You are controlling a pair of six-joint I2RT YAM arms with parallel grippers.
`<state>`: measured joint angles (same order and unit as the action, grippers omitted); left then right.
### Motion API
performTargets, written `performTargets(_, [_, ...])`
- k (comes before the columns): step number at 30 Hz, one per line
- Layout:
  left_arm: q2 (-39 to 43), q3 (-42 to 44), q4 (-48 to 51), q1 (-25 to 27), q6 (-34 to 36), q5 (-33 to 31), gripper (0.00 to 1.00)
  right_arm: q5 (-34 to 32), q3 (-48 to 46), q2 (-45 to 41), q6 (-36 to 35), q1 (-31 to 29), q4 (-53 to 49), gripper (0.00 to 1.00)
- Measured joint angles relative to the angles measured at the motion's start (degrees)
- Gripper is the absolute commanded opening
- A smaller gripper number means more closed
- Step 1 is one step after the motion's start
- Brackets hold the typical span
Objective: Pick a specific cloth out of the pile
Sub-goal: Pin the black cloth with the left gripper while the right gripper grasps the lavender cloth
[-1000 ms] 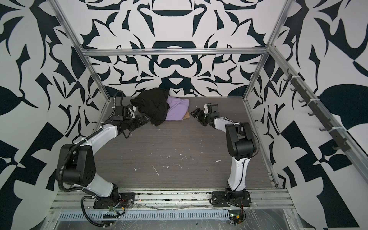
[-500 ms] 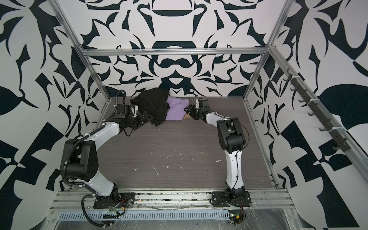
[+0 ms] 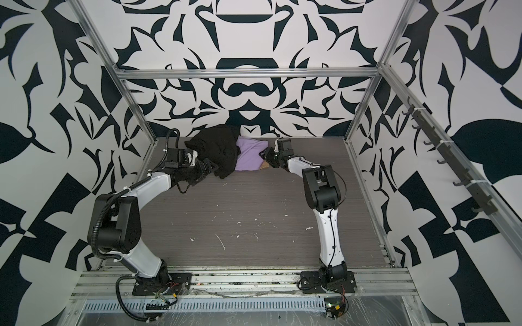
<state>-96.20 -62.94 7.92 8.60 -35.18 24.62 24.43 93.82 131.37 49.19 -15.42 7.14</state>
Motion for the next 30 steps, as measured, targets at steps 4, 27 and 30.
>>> performTargets(4, [0.0, -0.1, 0.0, 0.0, 0.0, 0.1, 1.0, -0.3, 0.3, 1.1, 0.4, -0.1, -0.1, 0.51])
performTargets(27, [0.0, -0.1, 0.2, 0.0, -0.9, 0.2, 1.0, -2.5, 5.1, 1.9, -0.9, -2.4, -0.6, 0.29])
performTargets(30, [0.0, -0.1, 0.4, 0.0, -0.8, 0.2, 1.0, -3.3, 5.5, 1.9, -1.8, -2.6, -0.9, 0.2])
